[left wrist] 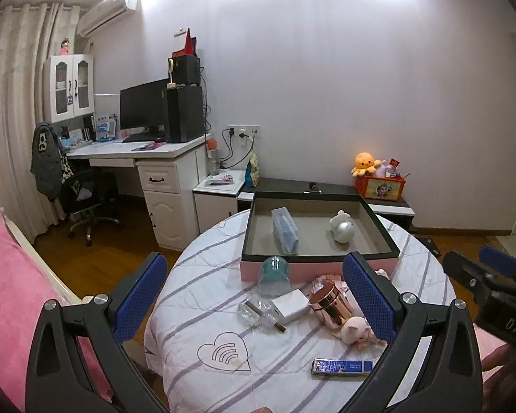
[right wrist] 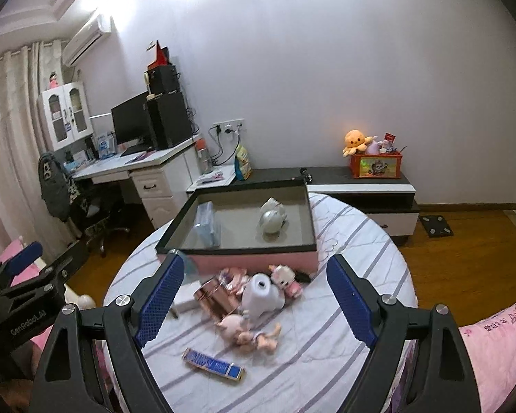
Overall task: Organize rigid objects
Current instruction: 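Withdraw both tools from the box back toward the remaining items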
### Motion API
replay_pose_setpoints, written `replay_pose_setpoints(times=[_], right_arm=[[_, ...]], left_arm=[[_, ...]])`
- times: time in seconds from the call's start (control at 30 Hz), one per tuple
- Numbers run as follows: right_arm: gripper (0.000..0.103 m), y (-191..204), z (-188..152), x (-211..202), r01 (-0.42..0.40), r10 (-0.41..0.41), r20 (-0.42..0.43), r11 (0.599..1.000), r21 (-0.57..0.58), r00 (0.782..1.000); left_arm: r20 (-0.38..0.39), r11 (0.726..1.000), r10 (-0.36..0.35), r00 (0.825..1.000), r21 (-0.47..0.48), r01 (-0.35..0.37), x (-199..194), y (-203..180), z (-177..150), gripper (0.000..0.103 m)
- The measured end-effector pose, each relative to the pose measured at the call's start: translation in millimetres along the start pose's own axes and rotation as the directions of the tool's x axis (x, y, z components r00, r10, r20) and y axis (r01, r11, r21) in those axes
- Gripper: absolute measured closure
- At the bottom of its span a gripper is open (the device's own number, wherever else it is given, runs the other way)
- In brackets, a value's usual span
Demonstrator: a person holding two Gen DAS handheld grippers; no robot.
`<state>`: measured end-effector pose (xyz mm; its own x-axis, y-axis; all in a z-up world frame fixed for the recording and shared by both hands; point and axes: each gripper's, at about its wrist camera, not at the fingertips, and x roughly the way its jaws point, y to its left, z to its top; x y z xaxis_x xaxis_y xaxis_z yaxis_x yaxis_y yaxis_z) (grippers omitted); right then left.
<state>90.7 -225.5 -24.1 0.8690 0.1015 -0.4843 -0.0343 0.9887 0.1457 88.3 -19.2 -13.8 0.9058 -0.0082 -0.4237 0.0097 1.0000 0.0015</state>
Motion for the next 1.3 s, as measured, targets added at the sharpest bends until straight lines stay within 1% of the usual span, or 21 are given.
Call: replay_pose_setpoints(times=[0.17, 0.4, 0.6, 0.7, 0.9, 1.0, 1.13, 1.2, 1.3], right_arm=[[0.017, 5, -4, -11, -0.004, 0.004, 0.011, 1.0, -0.011, 1.0], [0.017, 7, -5, -16, -0.007, 0.008, 0.019, 1.0, -0.016, 1.0], [0.017, 9, -8, -13, -0.002, 0.002, -0.006, 1.0, -0.023, 1.0], [0.017, 6, -12, -3, -0.004, 0.002, -0.04, 1.0, -0.026, 0.999], [0.017, -6, -28, 33, -0.006, 0.004, -0.152, 1.0, -0.013, 0.988], [0.017, -12, -39, 52, -0.005, 0.003, -0.21, 1.0, -0.009, 0.978], [0.017, -15, -56, 77, -0.015, 0.01, -0.288, 1.0, -0.015, 0.958], [0.017, -15, -62, 87, -0.022, 0.015, -0.316, 1.0, -0.018, 0.949], [0.017, -13, -71, 103, -0.029, 0.021, -0.357, 0.999, -0.018, 0.934]], left_arm=[[0.011, 1.0, 0.001, 1.0, 0.0, -0.001, -10, 0, 0, 0.0], [0.004, 1.0, 0.01, 1.0, -0.015, -0.01, -12, 9, -4, 0.0], [-0.051, 0.999, 0.025, 0.998, -0.02, -0.026, 3, 17, -20, 0.0], [-0.101, 0.999, 0.035, 0.994, -0.013, -0.036, 19, 20, -33, 0.0], [-0.183, 0.999, 0.04, 0.982, 0.015, -0.038, 53, 18, -57, 0.0], [-0.225, 0.999, 0.044, 0.973, 0.032, -0.038, 73, 16, -67, 0.0], [-0.273, 0.999, 0.036, 0.961, 0.045, -0.024, 100, 16, -78, 0.0], [-0.306, 0.999, 0.024, 0.952, 0.046, -0.01, 116, 17, -82, 0.0], [-0.332, 0.999, 0.02, 0.943, 0.048, -0.005, 134, 21, -86, 0.0]])
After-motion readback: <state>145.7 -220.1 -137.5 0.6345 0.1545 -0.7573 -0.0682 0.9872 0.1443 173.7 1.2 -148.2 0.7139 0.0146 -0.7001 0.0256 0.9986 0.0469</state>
